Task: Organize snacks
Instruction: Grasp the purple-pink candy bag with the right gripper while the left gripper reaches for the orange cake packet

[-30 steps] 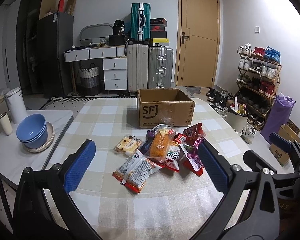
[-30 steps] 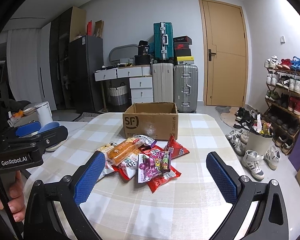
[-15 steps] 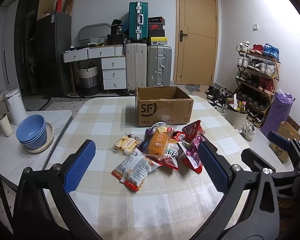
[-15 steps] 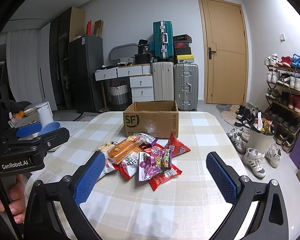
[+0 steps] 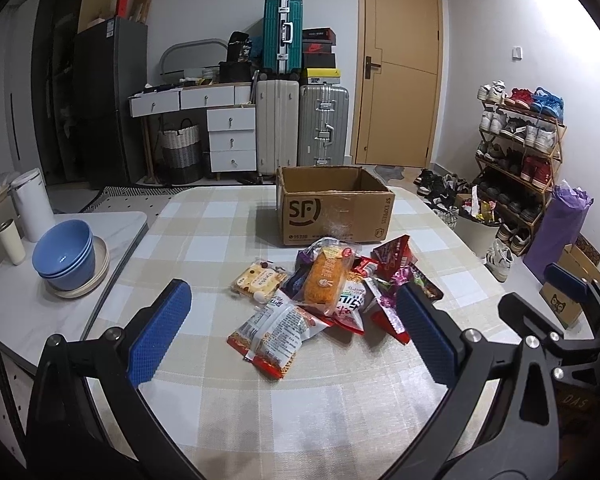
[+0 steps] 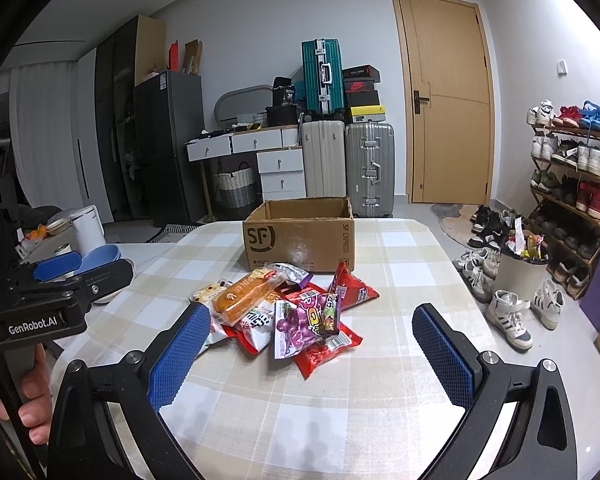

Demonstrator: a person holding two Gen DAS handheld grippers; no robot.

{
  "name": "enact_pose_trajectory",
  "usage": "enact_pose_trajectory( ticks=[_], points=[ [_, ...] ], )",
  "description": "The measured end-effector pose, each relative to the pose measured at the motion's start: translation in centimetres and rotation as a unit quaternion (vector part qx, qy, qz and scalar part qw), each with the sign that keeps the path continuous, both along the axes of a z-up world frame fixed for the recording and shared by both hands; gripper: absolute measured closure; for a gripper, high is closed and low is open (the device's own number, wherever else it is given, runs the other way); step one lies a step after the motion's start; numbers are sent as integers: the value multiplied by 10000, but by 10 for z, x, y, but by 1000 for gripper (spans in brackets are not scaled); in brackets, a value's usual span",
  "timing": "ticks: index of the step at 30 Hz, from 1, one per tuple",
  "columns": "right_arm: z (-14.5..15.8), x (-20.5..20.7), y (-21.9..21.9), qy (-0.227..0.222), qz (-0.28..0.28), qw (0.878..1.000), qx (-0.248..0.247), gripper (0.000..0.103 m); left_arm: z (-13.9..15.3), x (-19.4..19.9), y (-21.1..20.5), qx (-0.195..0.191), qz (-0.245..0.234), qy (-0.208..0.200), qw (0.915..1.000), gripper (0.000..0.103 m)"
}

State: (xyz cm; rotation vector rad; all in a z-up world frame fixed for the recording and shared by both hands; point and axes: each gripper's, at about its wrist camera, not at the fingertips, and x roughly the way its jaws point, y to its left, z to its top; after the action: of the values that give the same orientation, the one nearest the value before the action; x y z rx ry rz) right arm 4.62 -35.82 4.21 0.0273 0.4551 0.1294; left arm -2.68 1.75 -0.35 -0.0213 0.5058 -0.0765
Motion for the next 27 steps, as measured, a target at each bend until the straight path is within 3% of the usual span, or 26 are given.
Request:
enact_pose_trajectory(
  ticks=[10,17,21,23,25,27],
  points=[
    [-20,24,-5,318,236,9992,73,0,-34,39,21,-149,178,465,9986,1],
    [-55,90,-16,1248,601,9889,536,0,-77,80,32,-260,159,968,9948,1],
    [-67,125,-17,1424,659,9860,561,2,-95,103,33,-338,90,1203,9921,1],
    [-75,144,-16,1584,671,9837,521,8,-102,114,31,-324,57,1251,9916,1],
    [-85,157,-17,1741,752,9802,576,27,-107,124,30,-324,66,1314,9908,1],
    [-97,171,-16,1968,773,9759,542,29,-111,134,29,-355,65,1394,9896,1]
  ],
)
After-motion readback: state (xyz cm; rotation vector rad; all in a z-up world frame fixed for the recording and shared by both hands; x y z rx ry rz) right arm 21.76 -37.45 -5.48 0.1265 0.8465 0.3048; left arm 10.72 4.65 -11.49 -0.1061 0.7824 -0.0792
